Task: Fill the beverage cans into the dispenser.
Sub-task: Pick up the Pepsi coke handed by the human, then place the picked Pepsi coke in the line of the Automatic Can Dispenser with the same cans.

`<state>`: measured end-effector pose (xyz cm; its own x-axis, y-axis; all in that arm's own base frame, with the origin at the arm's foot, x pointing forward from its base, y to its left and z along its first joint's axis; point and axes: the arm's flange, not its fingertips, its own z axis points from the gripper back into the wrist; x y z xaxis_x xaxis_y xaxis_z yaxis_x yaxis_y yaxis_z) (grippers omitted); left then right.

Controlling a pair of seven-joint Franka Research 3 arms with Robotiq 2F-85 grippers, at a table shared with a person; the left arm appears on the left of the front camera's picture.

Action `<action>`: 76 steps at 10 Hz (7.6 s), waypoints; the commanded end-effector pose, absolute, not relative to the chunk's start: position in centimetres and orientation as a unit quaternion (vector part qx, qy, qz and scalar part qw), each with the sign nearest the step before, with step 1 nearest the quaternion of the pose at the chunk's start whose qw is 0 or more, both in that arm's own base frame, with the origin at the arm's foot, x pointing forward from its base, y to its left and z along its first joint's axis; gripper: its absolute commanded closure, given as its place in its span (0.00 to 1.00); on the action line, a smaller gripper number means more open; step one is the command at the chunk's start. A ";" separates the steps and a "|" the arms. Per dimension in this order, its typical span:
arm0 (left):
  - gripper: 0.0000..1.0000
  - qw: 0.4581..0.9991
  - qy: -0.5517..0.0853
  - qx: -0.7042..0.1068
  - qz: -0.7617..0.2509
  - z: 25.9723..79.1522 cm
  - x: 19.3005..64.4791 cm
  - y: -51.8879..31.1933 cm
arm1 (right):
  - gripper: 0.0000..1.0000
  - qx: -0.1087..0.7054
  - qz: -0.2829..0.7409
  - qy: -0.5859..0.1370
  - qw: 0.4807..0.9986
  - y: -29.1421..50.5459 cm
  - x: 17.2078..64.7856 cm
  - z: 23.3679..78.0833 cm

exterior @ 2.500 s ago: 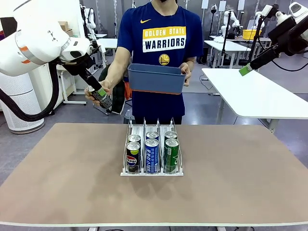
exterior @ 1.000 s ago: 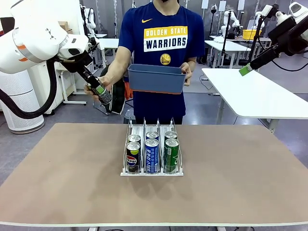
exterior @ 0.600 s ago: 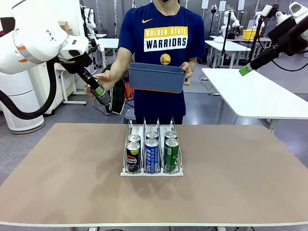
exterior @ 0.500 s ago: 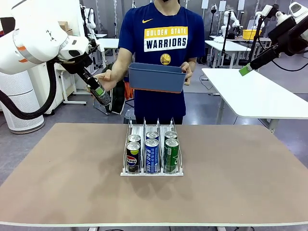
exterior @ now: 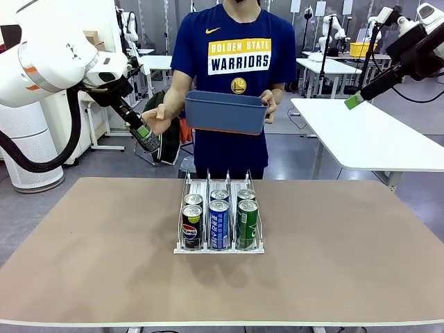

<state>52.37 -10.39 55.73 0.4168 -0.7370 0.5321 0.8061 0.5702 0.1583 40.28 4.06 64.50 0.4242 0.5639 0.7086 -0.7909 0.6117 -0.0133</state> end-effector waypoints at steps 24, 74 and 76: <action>0.51 0.839 -0.284 -0.061 -0.460 55.8 52.3 -10.4 | 0.00 0.164 0.409 -0.347 0.828 4.1 40.2 64.3; 0.42 0.809 -0.255 -0.051 -0.528 58.2 44.4 -13.2 | 0.00 0.164 0.409 -0.347 0.828 4.1 40.2 64.3; 0.42 0.810 -0.248 -0.068 -0.527 58.9 39.8 -15.6 | 0.00 0.164 0.409 -0.347 0.828 4.1 40.2 64.3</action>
<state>41.72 -15.28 59.02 0.3182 -0.8227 0.4710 0.8871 0.4337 0.1582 40.28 4.05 64.49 0.4244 0.5639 0.7085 -0.7909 0.6118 -0.0131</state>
